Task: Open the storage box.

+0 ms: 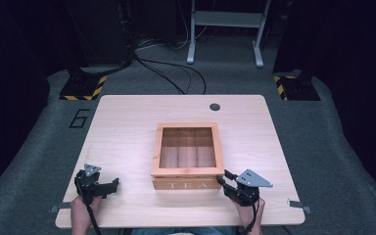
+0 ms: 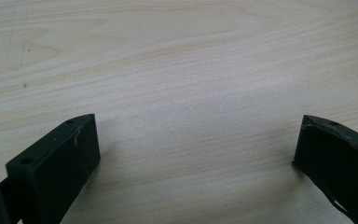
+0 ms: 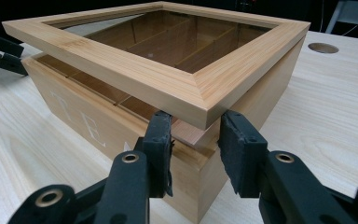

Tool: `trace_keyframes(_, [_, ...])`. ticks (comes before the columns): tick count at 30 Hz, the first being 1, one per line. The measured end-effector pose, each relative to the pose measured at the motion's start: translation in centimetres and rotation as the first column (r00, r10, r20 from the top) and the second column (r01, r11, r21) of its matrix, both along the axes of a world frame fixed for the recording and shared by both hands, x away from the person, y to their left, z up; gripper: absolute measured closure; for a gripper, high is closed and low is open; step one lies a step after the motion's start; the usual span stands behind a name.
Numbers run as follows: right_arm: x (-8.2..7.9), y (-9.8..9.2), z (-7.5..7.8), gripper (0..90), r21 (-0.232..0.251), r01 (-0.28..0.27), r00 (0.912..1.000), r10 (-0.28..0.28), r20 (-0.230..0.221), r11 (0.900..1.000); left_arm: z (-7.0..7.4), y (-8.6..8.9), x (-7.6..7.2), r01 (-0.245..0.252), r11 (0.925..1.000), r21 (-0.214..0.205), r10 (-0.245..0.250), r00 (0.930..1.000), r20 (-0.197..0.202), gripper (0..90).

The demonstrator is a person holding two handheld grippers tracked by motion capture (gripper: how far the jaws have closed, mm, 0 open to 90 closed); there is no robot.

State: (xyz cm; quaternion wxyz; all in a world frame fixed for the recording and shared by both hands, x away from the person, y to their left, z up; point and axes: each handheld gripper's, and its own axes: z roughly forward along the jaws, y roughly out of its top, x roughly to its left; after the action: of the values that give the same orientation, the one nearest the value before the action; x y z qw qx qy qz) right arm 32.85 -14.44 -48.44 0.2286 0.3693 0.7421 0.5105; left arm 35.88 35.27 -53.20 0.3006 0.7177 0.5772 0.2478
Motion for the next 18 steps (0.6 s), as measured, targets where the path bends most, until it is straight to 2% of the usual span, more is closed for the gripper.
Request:
trace_keyframes(10, [0.3, 0.5, 0.3, 59.6, -0.002, 0.025, 0.9991, -0.025, 0.033, 0.9997, 0.0, 0.0, 0.0, 0.0, 1.0, 0.0, 0.0, 1.0, 0.0, 0.0])
trace_keyframes(18, [0.5, 1.0, 0.4, 55.8, 0.018, 0.083, 0.9939, -0.084, 0.072, 0.9964, 0.0, 0.0, 0.0, 0.0, 1.0, 0.0, 0.0, 1.0, -0.001, 0.0])
